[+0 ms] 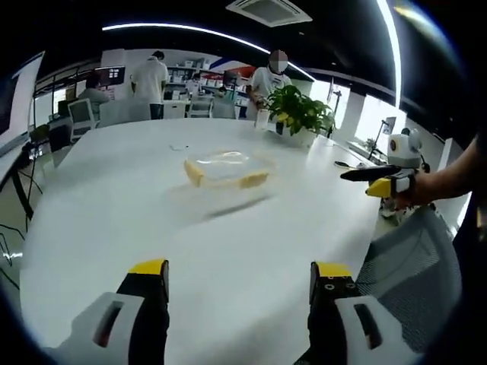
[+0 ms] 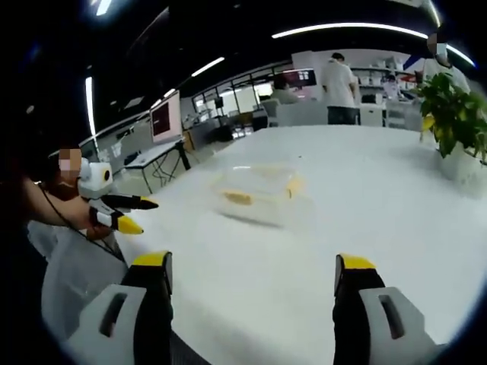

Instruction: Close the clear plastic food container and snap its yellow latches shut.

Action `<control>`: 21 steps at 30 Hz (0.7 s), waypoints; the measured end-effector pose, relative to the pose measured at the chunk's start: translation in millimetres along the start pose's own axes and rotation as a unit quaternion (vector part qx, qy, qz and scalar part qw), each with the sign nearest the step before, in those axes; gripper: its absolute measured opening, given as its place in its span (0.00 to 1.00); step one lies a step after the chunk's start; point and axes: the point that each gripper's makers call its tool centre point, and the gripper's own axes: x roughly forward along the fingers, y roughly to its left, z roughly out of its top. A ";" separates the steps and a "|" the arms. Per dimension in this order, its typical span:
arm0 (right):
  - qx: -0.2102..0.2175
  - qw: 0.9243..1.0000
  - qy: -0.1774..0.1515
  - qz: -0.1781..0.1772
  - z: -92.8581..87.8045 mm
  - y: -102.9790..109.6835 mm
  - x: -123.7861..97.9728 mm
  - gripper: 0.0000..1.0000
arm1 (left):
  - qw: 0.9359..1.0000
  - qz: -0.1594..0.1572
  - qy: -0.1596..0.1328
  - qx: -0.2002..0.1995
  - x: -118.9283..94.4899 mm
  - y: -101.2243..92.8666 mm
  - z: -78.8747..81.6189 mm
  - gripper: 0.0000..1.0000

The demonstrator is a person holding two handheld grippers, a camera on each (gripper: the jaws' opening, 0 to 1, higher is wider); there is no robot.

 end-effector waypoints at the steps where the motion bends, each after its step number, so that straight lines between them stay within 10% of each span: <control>1: 0.001 1.000 -0.001 -0.001 -0.2 0.4 -1.4 0.86 | 1.000 0.000 -0.001 0.000 -2.0 -0.2 0.7 0.71; 21: -0.015 1.000 -0.010 0.004 -11.9 20.2 -10.5 0.84 | 1.000 0.011 -0.019 -0.004 -24.3 -13.3 -6.4 0.70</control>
